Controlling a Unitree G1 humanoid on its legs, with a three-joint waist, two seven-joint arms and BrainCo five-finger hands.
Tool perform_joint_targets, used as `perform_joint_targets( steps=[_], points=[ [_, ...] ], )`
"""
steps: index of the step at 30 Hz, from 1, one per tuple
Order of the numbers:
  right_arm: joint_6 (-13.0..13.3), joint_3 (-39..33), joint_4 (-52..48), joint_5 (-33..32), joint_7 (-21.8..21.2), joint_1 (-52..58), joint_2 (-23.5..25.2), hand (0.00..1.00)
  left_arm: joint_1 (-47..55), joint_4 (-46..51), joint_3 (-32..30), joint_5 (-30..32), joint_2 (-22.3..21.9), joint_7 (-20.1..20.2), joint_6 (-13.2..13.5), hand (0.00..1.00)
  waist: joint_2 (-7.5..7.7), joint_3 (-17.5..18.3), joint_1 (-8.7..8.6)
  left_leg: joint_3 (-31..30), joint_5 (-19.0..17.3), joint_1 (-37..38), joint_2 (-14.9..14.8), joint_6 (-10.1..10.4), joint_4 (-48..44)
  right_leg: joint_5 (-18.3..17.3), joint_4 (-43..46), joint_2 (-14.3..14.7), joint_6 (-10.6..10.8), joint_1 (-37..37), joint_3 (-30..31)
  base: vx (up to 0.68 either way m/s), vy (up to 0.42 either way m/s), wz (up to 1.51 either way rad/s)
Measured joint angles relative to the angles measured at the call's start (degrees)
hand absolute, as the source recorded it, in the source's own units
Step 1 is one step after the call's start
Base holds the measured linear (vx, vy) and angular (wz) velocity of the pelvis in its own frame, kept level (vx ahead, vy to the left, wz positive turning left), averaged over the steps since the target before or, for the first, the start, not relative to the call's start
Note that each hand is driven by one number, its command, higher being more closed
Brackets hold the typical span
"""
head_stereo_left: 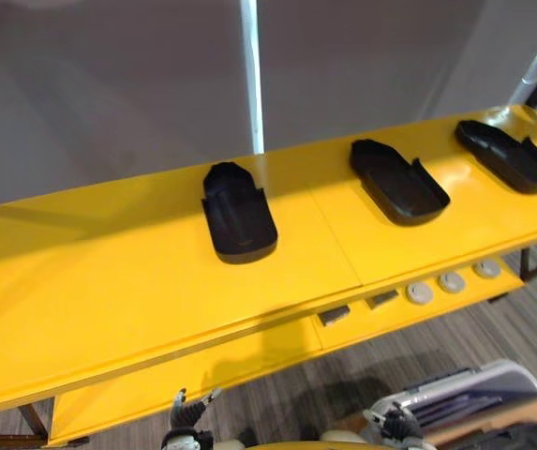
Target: Walk over and take plastic housings, then place them on the shelf
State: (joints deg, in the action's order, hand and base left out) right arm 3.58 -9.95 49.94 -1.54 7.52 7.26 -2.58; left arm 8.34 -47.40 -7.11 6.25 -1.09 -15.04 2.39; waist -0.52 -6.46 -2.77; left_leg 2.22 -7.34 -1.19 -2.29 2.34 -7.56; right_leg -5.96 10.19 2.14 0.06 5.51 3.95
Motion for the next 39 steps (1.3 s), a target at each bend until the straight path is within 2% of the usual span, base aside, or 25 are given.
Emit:
perform_joint_targets(
  steps=[2, 3, 4, 5, 6, 7, 8, 10, 11, 13, 15, 16, 17, 18, 19, 21, 23, 26, 27, 29, 31, 32, 33, 37, 39],
  points=[
    [-0.1, 0.5, -0.9, 0.0, 0.0, -0.3, 0.5, 0.00, -0.8, 0.0, -0.1, 0.0, 0.1, 0.0, 0.0, 0.00, 0.16, -0.1, 0.27, 3.1, -0.4, -0.2, -0.1, -0.6, 0.1, 1.1, -0.5, 0.3, 1.2, 1.4, 3.2, -0.05, 0.085, -0.86],
    [-0.2, 1.7, -1.2, 0.5, 0.0, -1.4, 0.7, 0.00, -1.1, 0.0, -0.2, 0.0, 0.4, -0.1, 0.0, 0.00, 0.38, -0.3, 0.38, 6.3, -0.4, -0.3, -0.1, -0.8, 0.6, 2.6, -1.7, 0.7, 1.9, 2.5, 6.5, -0.04, 0.118, -1.59],
    [-0.2, 2.3, -1.3, 1.7, 0.0, -3.3, 1.4, 0.00, -2.0, 0.0, -0.2, 0.0, 1.2, -0.1, 0.0, 0.00, 0.34, -0.8, 0.43, 10.7, -0.4, -0.7, -0.3, -1.4, 0.9, 5.7, -4.8, 0.9, 3.8, 2.9, 10.6, -0.04, 0.119, -1.52],
    [-0.2, 2.5, -1.3, 1.9, 0.0, -3.7, 1.6, 0.00, -2.3, 0.0, -0.2, 0.0, 1.4, -0.1, 0.0, 0.00, 0.45, -1.0, 0.45, 11.6, -0.4, -0.7, -0.4, -1.5, 0.9, 6.2, -5.8, 0.9, 4.0, 3.0, 11.0, -0.08, 0.117, -1.49],
    [-0.3, 3.9, -1.3, 2.4, 0.0, -5.5, 2.1, 0.00, -3.2, 0.1, 0.0, 0.1, 2.5, -0.2, 0.1, 0.00, 1.53, -2.0, 0.43, 15.6, -0.4, -1.3, -0.7, -2.5, 0.5, 7.6, -8.9, -0.2, 3.7, 3.6, 10.3, -0.11, 0.106, -1.22],
    [-0.4, 4.2, -1.3, 2.8, -0.1, -6.1, 2.7, 0.00, -4.6, 0.1, 0.2, 0.2, 3.5, -0.2, 0.1, 0.00, 2.41, -2.5, 0.49, 18.9, -0.4, -2.3, -1.2, -3.1, -0.1, 7.5, -9.5, -1.7, 3.3, 5.0, 4.2, -0.12, 0.097, -1.30],
    [-0.3, 4.3, -1.3, 2.9, -0.1, -6.6, 2.8, 0.00, -5.1, 0.1, 0.1, 0.2, 4.1, -0.2, 0.0, 0.00, 2.29, -2.9, 0.42, 20.5, -0.5, -2.6, -1.8, -3.3, -0.7, 7.3, -8.3, -2.6, 3.1, 5.7, 0.3, -0.06, 0.065, -1.20],
    [-0.3, 4.3, -0.8, 3.8, -0.1, -7.1, 2.6, 0.00, -5.8, 0.2, -0.3, 0.7, 5.1, -0.2, 0.0, 0.00, 2.00, -3.2, 0.57, 25.5, -0.6, -0.8, -3.8, -3.4, -1.6, 3.6, 2.0, -4.5, 1.1, 6.2, -10.4, 0.02, 0.023, -1.06],
    [-0.3, 4.4, -0.7, 4.1, -0.1, -6.9, 2.6, 0.00, -5.7, 0.2, -0.3, 0.8, 5.2, -0.2, 0.0, 0.00, 1.70, -3.4, 0.55, 26.5, -0.6, 0.1, -4.1, -3.4, -1.7, 2.9, 3.9, -5.0, 0.9, 5.3, -11.7, 0.05, -0.030, -0.83],
    [-0.1, 5.9, -0.7, 4.6, -0.2, -5.9, 1.9, 0.00, -5.8, 0.2, -0.3, 1.2, 5.7, 0.0, 0.0, 0.00, 3.68, -3.3, 0.49, 27.8, -2.1, 2.5, -3.6, -3.0, -4.5, 1.2, 5.7, -6.0, 1.2, 2.2, -13.2, 0.04, -0.120, -0.89],
    [0.2, 6.8, 0.0, 5.4, -0.2, -5.9, 1.4, 0.00, -6.1, 0.0, -0.1, 1.2, 4.7, 0.1, -0.2, 0.00, 3.63, -3.3, 0.92, 26.7, -2.6, 1.8, -3.5, -3.6, -4.2, 4.0, 2.0, -4.2, 0.3, 1.5, -10.3, -0.07, -0.114, -1.27],
    [0.2, 6.4, 0.6, 5.8, -0.2, -6.5, 0.6, 0.00, -5.4, 0.0, -0.1, 1.2, 3.5, 0.1, -0.2, 0.00, 1.27, -2.2, 1.35, 26.1, -1.8, 2.1, -4.5, -3.5, -1.1, 6.3, -3.1, -2.4, 0.9, 0.4, -8.3, -0.11, -0.047, -1.42],
    [-0.1, 6.4, 0.9, 6.2, -0.1, -6.8, 0.3, 0.00, -5.6, 0.0, -0.1, 1.3, 2.7, 0.2, 0.0, 0.00, 1.50, -2.1, 1.37, 28.6, -2.4, 2.7, -5.0, -2.2, -0.4, 2.3, 0.7, -3.7, -0.8, 0.9, -11.4, -0.05, -0.038, -1.16],
    [-0.3, 6.5, 1.1, 6.5, -0.1, -6.6, 0.6, 0.00, -6.3, 0.1, 0.2, 1.3, 3.0, 0.1, -0.4, 0.00, 3.14, -2.3, 1.32, 30.6, -2.4, 2.8, -4.5, -2.2, -1.9, -1.5, 3.3, -5.9, 0.3, 0.6, -13.4, 0.03, -0.093, -1.17],
    [0.0, 6.5, 1.4, 6.7, -0.3, -6.4, 0.6, 0.00, -6.8, -0.5, 0.6, 1.3, 3.5, 0.1, -0.8, 0.00, 3.66, -2.4, 1.93, 33.0, -2.7, 3.1, -5.5, -1.6, -2.9, -0.4, 1.2, -5.5, 1.2, 0.2, -13.2, -0.01, -0.152, -1.00],
    [0.0, 6.4, 0.9, 6.6, -0.2, -6.0, 0.6, 0.00, -6.7, -1.0, 1.2, 1.3, 3.1, 0.2, -0.9, 0.00, 3.32, -2.5, 1.66, 34.2, -3.1, 3.7, -7.6, -0.9, -5.8, 1.5, -1.7, -3.6, 0.2, -2.0, -11.5, -0.06, -0.213, -0.75],
    [0.2, 6.4, 0.9, 6.6, -0.2, -4.6, 0.6, 0.00, -6.2, -1.5, 2.1, 1.5, 2.2, 0.6, -0.9, 0.00, 1.91, -3.4, 1.68, 34.2, -5.5, 4.9, -12.6, 0.8, -14.6, 1.6, -2.2, -0.7, -0.3, -5.4, -8.7, -0.02, -0.182, -0.66],
    [0.3, 5.3, 0.9, 6.5, -0.1, -3.7, 0.5, 0.00, -4.6, -1.5, 3.0, 1.7, 1.2, 1.2, -1.0, 0.00, 0.55, -4.0, 1.77, 31.6, -6.4, 3.0, -17.0, 0.5, -24.8, 0.5, -1.0, 1.9, -1.5, -6.2, -4.7, -0.04, -0.097, -0.70],
    [0.2, 5.1, 0.9, 6.4, 0.0, -3.5, 0.4, 0.00, -4.3, -1.5, 3.3, 1.7, 0.9, 1.3, -1.0, 0.00, 0.49, -4.1, 1.78, 29.2, -6.7, 2.4, -16.7, 0.3, -25.6, 0.4, -0.5, 2.1, -1.7, -6.1, -4.0, 0.02, -0.033, -0.63],
    [-0.2, 3.6, 1.7, 6.0, 0.0, -2.8, 0.1, 0.00, -3.8, -1.5, 4.5, 1.7, 0.1, 1.3, -1.0, 0.00, 0.11, -4.3, 1.83, 19.8, -7.3, 1.4, -13.1, 0.3, -24.2, -0.1, 0.7, 1.9, -2.0, -5.6, -1.5, 0.02, 0.047, -0.64],
    [-0.4, 2.0, 2.1, 5.2, 0.2, -2.7, -0.3, 0.00, -3.7, -1.5, 5.0, 1.7, 0.1, 1.2, -0.9, 0.00, -0.18, -4.3, 1.79, 8.7, -7.8, 0.9, -7.0, 1.5, -17.1, 0.0, 0.9, 1.5, -1.7, -4.9, 2.1, 0.01, 0.144, -0.87],
    [-0.4, 1.8, 2.1, 4.9, 0.2, -2.4, -0.3, 0.00, -3.7, -1.5, 5.3, 1.7, 0.1, 1.2, -0.9, 0.00, -0.41, -4.2, 1.78, 7.0, -7.7, 1.0, -6.2, 1.7, -15.0, 0.0, 1.0, 1.5, -1.4, -4.5, 2.6, -0.02, 0.170, -0.68],
    [-0.2, 1.3, 1.8, 4.3, 0.2, -2.3, -0.4, 0.00, -3.7, -1.6, 6.0, 1.7, 0.0, 1.3, -0.9, 0.00, -1.77, -3.7, 1.44, 4.6, -6.8, 1.0, -5.7, 1.6, -10.8, -0.3, 1.4, 2.1, -0.6, -3.9, 3.0, 0.01, 0.237, -0.60],
    [0.0, 0.7, 1.4, 2.9, 0.2, -1.5, 0.6, 0.00, -3.7, -2.7, 6.9, 1.7, 1.1, 1.3, -1.0, 0.00, -0.43, -2.7, 0.96, 8.8, -6.3, 3.6, -3.6, 0.3, -6.7, -0.3, 1.7, 0.1, 1.2, -4.1, 5.8, 0.10, 0.174, -0.33],
    [0.1, -0.5, 1.4, 1.5, 0.2, -1.1, 1.0, 0.00, -3.5, -3.9, 6.9, 1.7, 1.4, 1.3, -1.1, 0.00, -0.52, -2.3, 0.70, 9.9, -5.9, 5.5, -2.6, -0.2, -4.6, -0.7, 1.6, -0.4, 1.7, -4.3, 6.9, 0.17, 0.148, -0.27]
  ],
)
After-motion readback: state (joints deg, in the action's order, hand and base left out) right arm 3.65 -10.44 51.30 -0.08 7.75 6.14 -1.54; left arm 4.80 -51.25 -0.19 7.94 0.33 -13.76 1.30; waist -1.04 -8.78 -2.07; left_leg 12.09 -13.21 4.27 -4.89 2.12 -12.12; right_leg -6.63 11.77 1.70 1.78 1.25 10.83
